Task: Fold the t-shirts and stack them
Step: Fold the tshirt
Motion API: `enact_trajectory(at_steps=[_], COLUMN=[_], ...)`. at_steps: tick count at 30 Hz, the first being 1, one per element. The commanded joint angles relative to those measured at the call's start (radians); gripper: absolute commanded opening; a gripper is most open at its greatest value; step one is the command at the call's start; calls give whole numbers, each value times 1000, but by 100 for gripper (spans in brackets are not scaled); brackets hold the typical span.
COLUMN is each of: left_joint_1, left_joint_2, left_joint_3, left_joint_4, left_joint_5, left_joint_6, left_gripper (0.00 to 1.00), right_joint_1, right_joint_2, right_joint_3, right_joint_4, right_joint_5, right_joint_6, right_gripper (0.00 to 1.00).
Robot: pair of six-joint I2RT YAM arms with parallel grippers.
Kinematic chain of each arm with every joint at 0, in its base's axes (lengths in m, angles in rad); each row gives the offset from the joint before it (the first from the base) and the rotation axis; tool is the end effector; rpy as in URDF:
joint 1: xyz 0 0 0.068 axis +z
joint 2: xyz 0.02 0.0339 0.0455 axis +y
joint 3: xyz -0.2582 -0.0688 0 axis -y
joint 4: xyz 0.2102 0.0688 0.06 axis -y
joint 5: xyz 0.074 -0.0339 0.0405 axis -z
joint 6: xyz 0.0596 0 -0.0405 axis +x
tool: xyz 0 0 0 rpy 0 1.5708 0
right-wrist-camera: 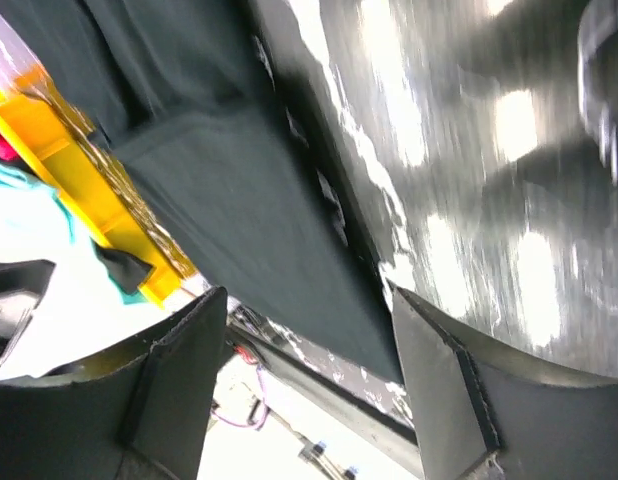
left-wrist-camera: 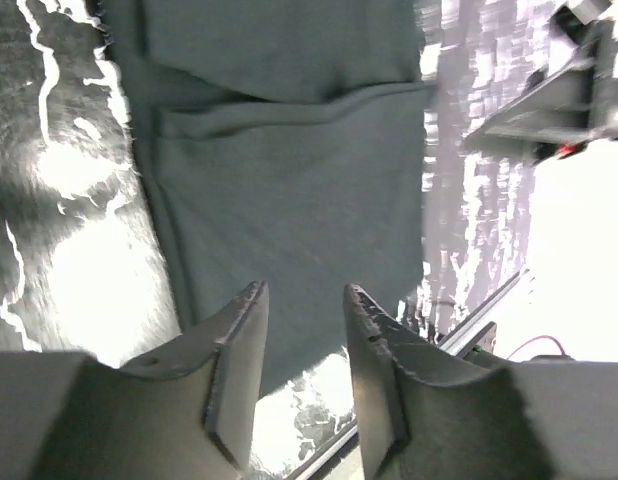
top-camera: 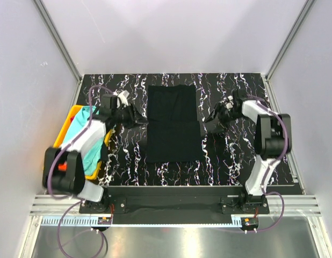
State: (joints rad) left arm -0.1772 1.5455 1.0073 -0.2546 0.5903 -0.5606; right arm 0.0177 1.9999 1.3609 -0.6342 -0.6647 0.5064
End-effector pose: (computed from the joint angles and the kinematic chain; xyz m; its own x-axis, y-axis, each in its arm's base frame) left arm 0.3007 -0.0875 0.2274 -0.8762 -0.2918 -0.3836 0.0769 0.7010 -0.7090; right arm 0.3667 0.0433 0.1555 -0.9304 0.3654 0.0296 0.2933 0.6936 0.6579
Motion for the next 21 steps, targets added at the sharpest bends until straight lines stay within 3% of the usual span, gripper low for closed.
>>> enact_trajectory(at_steps=[1,3,6,11,15,17,21], left_joint_1=[-39,-67,-122,-206,-246,-264,-271], left_joint_2=[-120,-209,-347,-545,-571,-573,-509], left_joint_3=[-142,-269,-457,-608,-680,-687,-687], left_joint_4=[-18,24,102,123,182,193,198], left_joint_5=[-66,-102,-154,-331,-423,-497,-508], left_joint_6=[-72,-145,-367,-640,-774,-814,-877], left_gripper=[43,44,50,58,58,56,52], right_joint_1=[7,10,28,145,214,215,225], right_joint_2=[-185,-292,-412,-677,-783,-803,-796], right_joint_3=[-171,-317,-458,-738,-926,-988,-996], right_joint_4=[-16,48,115,261,436,488,495], right_joint_5=[77,66,103,238,263,286,313], right_joint_6=[12,85,202,414,667,698,710], right_gripper=[74,75,76,73,63,61,55])
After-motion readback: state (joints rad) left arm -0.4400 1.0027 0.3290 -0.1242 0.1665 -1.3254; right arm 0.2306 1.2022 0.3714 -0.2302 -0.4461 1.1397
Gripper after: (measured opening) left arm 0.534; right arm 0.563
